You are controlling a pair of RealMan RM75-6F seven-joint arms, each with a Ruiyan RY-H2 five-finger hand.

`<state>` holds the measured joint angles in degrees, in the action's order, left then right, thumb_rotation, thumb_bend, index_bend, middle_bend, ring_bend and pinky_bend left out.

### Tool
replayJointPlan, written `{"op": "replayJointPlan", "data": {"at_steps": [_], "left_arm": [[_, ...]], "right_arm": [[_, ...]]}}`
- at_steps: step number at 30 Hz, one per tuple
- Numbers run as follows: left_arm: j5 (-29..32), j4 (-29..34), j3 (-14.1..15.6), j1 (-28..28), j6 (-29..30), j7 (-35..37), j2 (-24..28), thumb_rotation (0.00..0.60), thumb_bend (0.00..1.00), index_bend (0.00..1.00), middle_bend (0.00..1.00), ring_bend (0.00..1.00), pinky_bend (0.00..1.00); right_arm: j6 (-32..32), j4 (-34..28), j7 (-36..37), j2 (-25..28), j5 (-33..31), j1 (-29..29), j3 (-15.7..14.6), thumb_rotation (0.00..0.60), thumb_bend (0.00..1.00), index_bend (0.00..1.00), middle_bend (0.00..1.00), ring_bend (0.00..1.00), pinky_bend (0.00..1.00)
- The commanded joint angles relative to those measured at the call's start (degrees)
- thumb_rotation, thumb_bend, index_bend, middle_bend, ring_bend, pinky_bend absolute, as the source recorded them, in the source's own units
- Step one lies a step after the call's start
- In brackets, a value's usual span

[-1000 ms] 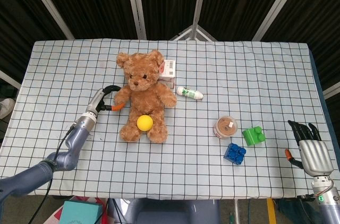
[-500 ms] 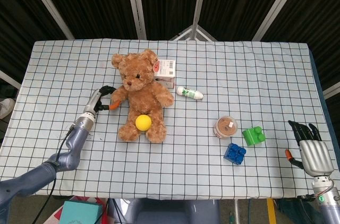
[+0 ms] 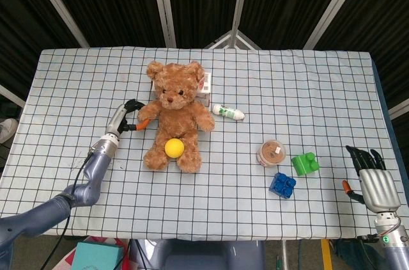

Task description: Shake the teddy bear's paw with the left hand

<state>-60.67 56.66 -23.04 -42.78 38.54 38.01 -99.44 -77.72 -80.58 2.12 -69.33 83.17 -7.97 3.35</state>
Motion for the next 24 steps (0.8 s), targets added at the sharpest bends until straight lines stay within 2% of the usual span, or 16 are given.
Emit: {"op": "replayJointPlan", "data": {"at_steps": [1,10,16,24], "left_arm": [[0.0,0.3,0.2,0.2,-0.1,-0.3,0.3,0.6,0.47,0.4,0.42,0.0,0.08],[1.9,-2.2,0.2,0.1,-2.2,-1.0,-0.7,0.6,0.47,0.4,0.42,0.0,0.08],[0.8,-0.1,-0.5,0.0,-0.7,-1.4,0.2,0.6,0.47,0.4,0.42,0.0,0.08],[1.4,-0.1,0.9,0.3,-1.2,-4.1,-0.1,0.6,0.47,0.4,0.42,0.0,0.08]], "right_arm": [[-0.1,-0.1,0.1,0.0,0.1,0.0,0.0,0.6,0.37,0.01,0.14,0.13,0.06],[-0.6,-0.3,0.1,0.2,0.3,0.2,0.0,0.6,0.37,0.01,0.14,0.13,0.06],[-0.6,-0.2,0.4,0.3,0.2,0.2,0.0,0.6,0.37,0.01,0.14,0.13,0.06],[-0.4,-0.3,0.2,0.2,0.4,0.1,-0.1,0.6,0.37,0.01,0.14,0.13,0.06]]}}
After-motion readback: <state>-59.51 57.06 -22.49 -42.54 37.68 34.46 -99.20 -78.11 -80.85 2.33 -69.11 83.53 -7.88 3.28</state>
